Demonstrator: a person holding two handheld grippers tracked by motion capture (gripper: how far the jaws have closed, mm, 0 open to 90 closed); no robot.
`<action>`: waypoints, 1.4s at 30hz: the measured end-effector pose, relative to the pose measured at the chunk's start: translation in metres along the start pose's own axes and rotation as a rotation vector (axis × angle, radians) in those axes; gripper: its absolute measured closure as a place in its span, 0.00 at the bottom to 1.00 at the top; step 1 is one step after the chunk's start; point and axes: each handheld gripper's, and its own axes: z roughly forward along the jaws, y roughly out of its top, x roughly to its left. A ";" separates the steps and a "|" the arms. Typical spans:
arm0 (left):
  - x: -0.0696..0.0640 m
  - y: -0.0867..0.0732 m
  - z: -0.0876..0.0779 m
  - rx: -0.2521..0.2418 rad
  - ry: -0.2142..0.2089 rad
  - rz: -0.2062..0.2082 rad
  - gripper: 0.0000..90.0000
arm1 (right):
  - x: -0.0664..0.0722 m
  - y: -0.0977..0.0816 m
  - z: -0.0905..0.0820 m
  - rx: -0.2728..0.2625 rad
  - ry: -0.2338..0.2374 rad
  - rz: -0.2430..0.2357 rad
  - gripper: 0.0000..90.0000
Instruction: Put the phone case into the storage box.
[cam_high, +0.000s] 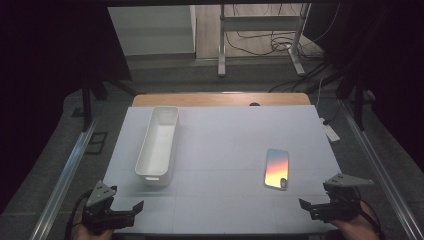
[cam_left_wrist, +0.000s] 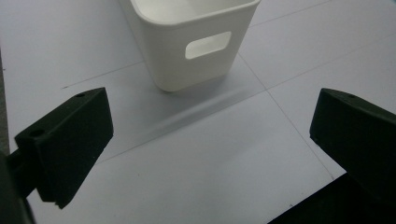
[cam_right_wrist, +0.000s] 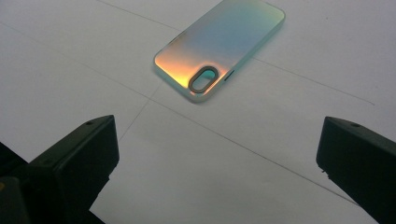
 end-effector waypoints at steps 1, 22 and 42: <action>0.000 0.000 0.000 0.000 0.000 0.000 0.00 | 0.000 0.000 0.000 0.000 0.000 0.000 0.00; -0.004 -0.001 -0.001 -0.008 0.007 0.034 0.00 | 0.002 0.001 0.001 0.010 0.000 -0.018 0.00; -0.002 -0.003 -0.004 -0.042 -0.009 0.025 0.00 | 0.003 0.004 0.006 0.028 -0.010 -0.037 0.00</action>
